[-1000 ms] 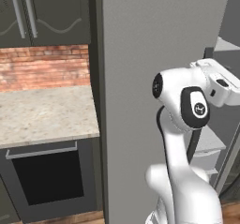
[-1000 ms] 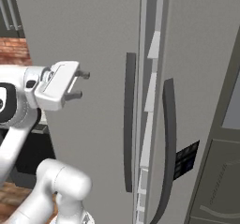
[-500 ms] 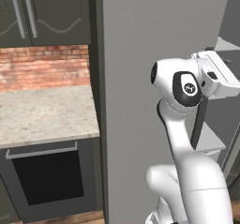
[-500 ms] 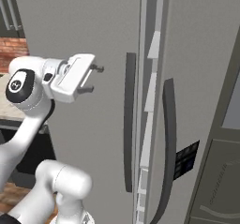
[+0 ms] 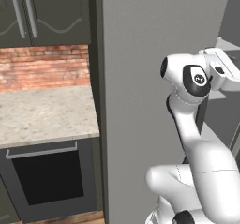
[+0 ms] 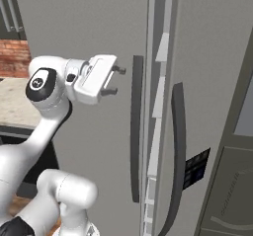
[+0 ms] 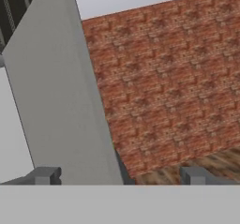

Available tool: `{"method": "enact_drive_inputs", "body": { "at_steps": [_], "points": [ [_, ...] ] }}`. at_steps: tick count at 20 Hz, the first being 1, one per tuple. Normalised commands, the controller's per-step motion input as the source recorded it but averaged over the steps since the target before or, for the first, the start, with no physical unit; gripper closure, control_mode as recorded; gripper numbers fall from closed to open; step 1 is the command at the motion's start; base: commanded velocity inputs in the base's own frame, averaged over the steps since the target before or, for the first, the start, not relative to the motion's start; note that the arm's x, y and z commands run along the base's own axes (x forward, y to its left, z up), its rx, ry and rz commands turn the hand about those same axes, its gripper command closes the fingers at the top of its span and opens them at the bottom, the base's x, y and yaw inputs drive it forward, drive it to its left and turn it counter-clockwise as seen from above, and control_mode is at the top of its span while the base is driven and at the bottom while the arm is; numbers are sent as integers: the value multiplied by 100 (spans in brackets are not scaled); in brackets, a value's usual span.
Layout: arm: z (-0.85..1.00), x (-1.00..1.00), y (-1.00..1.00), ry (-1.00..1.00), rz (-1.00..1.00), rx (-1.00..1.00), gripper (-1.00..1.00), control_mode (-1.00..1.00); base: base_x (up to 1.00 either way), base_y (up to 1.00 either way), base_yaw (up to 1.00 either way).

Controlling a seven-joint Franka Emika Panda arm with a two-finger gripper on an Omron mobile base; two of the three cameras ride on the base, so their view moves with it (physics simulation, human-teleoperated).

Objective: Open the freezer door, pick up the ice cube tray from the freezer, and place it on the dining counter.

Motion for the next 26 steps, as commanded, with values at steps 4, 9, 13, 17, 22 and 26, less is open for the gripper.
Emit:
{"method": "enact_drive_inputs", "body": {
  "at_steps": [4,9,13,17,22,26],
  "points": [
    [-9,28,-17,-1,0,0,-100,-100,0,0,0],
    [-14,21,-26,-2,0,1,-100,-100,0,0,0],
    [-17,1,-48,-5,0,4,-100,-100,0,0,0],
    [-14,11,-48,-4,3,4,-100,-100,0,0,0],
    [-5,3,-40,-1,5,3,-100,-100,0,0,0],
    [-4,0,-36,0,5,0,-100,-100,0,0,0]
  ]
}}
